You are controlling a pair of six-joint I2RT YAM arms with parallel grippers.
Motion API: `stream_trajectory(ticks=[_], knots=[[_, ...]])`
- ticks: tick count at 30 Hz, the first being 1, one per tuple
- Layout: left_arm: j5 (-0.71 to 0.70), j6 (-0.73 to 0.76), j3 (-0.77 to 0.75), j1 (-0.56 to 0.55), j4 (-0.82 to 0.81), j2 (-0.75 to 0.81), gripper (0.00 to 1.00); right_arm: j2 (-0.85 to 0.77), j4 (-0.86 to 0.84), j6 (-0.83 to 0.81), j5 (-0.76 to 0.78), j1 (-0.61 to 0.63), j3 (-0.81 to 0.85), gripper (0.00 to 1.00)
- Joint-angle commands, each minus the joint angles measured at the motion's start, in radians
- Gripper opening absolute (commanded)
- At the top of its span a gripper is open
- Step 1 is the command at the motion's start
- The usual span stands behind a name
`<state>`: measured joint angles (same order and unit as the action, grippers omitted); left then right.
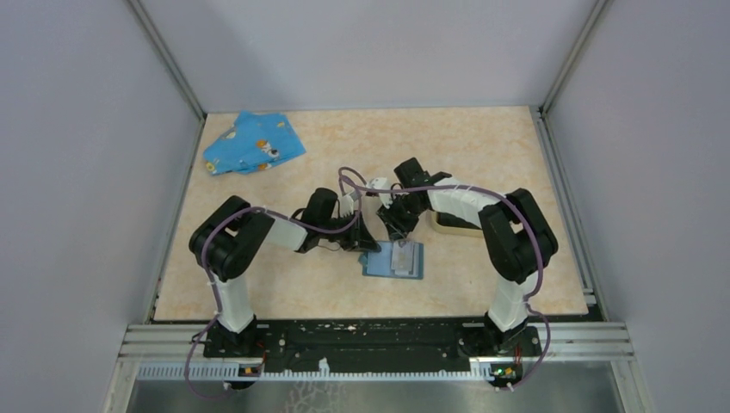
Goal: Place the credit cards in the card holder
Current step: Insert the credit card into the card holder.
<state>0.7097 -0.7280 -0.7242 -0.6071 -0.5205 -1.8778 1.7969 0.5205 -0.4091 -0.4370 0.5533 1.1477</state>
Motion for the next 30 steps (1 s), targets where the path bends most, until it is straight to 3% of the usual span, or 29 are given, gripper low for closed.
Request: stream_trajectory(ticks=[1,12,30], knots=[[-0.009,0.015,-0.014,-0.005,0.006,-0.031,0.19,0.033,0.086,-0.071,-0.081,-0.001,0.058,0.32],[-0.019,0.004,0.009,-0.006,-0.020,-0.058,0.17,0.015,0.236,-0.217,-0.138,0.026,0.084,0.14],[-0.016,0.006,0.011,-0.009,-0.041,0.024,0.21,0.051,0.387,-0.329,-0.209,0.026,0.142,0.16]])
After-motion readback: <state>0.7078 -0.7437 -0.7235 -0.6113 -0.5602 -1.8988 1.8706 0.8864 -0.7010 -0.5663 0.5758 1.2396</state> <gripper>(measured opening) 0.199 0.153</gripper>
